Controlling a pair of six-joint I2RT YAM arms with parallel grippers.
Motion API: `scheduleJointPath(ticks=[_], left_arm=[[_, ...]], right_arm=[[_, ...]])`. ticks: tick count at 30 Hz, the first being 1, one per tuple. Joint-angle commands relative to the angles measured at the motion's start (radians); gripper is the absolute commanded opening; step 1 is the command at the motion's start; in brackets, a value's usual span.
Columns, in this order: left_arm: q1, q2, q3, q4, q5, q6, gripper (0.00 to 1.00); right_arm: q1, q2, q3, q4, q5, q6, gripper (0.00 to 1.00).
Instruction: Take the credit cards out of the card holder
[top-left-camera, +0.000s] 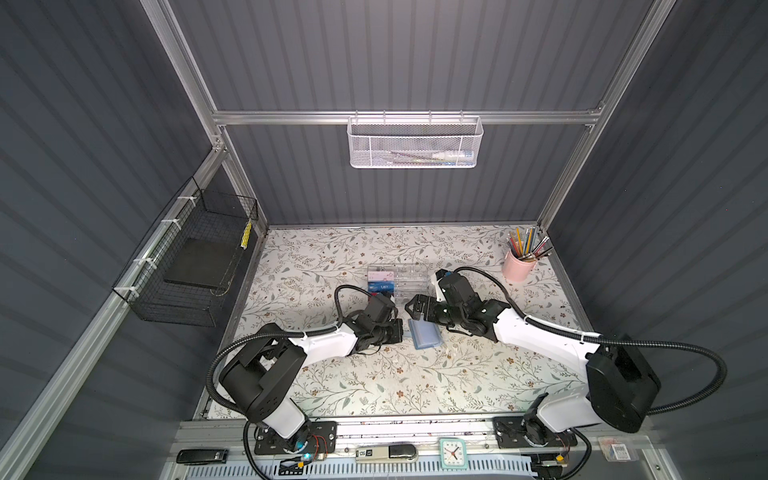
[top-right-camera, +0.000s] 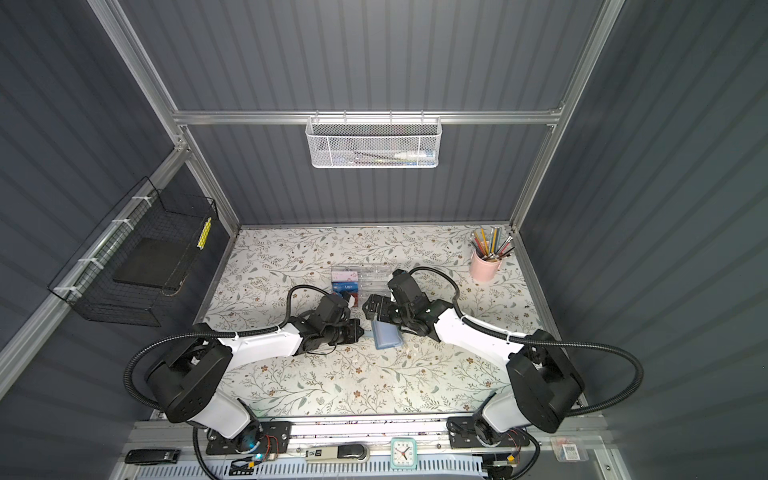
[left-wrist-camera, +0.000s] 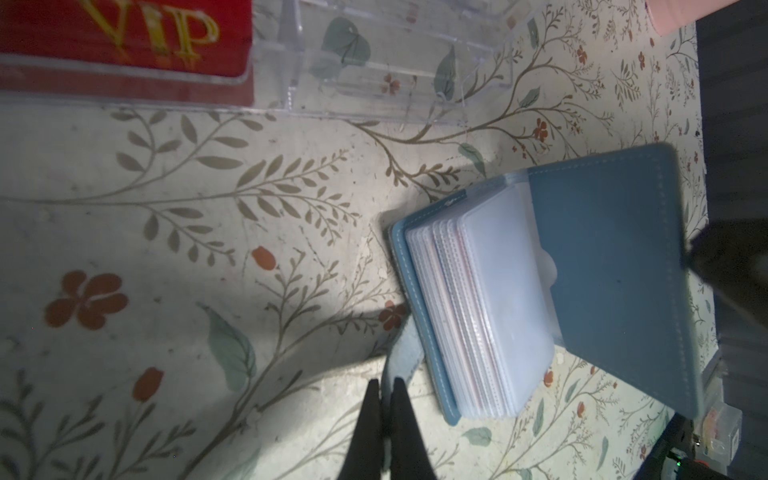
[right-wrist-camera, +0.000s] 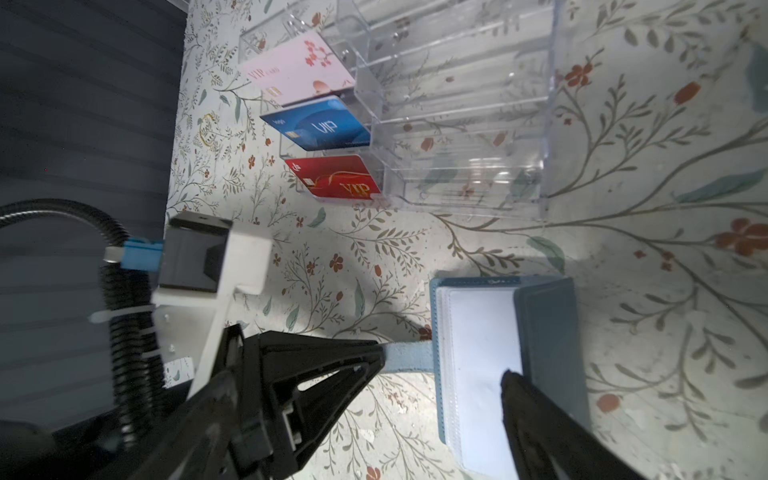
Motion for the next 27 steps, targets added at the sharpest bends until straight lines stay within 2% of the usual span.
scheduleJointPath(ticks=[1, 7, 15, 20, 27], left_arm=[[0.009, -0.031, -0.014, 0.004, -0.012, 0.003, 0.0], [0.015, -0.037, -0.016, 0.0, -0.011, 0.007, 0.0], [0.02, -0.038, -0.021, 0.0, -0.012, 0.012, 0.0], [0.02, -0.031, -0.019, 0.007, -0.006, 0.01, 0.0], [0.021, -0.029, -0.017, 0.007, -0.007, 0.011, 0.0]], right_arm=[[0.002, 0.019, -0.027, 0.019, 0.006, 0.022, 0.99], [-0.001, 0.021, -0.036, -0.052, 0.07, -0.014, 0.99], [-0.015, -0.007, -0.108, -0.071, 0.096, -0.069, 0.99], [-0.009, 0.013, -0.099, -0.115, 0.134, -0.108, 0.99], [0.023, 0.084, -0.037, -0.202, 0.245, -0.162, 0.99]])
